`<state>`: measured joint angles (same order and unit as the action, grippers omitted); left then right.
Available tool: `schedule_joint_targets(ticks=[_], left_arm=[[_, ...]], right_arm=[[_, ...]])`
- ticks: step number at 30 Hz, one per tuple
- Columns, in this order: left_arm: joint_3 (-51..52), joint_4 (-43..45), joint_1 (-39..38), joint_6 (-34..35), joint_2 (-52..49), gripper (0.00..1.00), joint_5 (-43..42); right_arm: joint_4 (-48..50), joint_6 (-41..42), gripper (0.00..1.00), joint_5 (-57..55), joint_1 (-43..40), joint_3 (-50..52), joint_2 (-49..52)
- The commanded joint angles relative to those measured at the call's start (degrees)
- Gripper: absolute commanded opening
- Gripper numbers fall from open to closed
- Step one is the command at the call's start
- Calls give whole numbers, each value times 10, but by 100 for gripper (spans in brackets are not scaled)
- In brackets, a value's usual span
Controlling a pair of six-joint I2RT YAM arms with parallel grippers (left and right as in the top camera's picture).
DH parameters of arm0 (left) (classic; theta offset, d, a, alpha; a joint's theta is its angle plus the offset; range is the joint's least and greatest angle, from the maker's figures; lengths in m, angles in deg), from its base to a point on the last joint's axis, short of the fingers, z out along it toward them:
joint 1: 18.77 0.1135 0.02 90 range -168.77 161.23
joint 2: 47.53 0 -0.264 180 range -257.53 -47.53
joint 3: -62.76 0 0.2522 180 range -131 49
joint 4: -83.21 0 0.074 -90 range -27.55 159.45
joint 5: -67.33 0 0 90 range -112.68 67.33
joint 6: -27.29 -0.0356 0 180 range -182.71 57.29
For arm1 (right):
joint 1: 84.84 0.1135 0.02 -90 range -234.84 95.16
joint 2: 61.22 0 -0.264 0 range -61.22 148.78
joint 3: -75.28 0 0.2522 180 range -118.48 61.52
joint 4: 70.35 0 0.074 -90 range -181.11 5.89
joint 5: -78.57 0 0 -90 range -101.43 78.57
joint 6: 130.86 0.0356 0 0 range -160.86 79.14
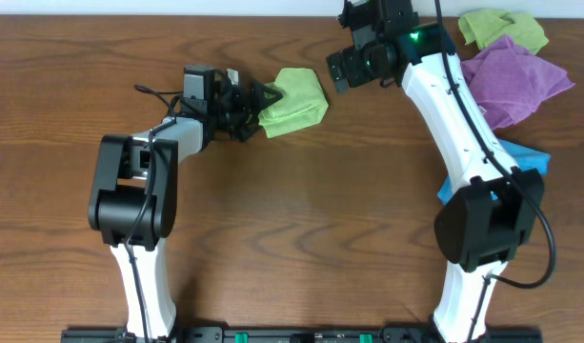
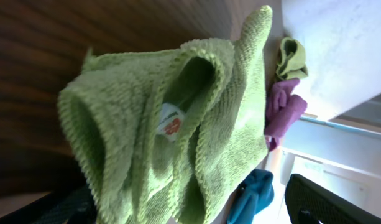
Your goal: Fold the cloth
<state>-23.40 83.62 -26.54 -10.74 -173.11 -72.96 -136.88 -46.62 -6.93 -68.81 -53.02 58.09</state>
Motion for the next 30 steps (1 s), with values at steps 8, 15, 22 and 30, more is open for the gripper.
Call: schedule_joint_targets(ticks=[8, 15, 22, 30], left_arm=[[6, 3, -6, 19, -55, 98, 33], [2, 3, -6, 21, -62, 98, 33], [2, 2, -6, 21, -62, 98, 29], [2, 2, -6, 21, -62, 98, 29]], right_arm=[[11, -3, 81, 47, -2, -1, 72], [48, 15, 4, 69, 1, -1, 120], [96, 41, 1, 69, 3, -1, 158], [129, 58, 1, 70, 9, -1, 193]])
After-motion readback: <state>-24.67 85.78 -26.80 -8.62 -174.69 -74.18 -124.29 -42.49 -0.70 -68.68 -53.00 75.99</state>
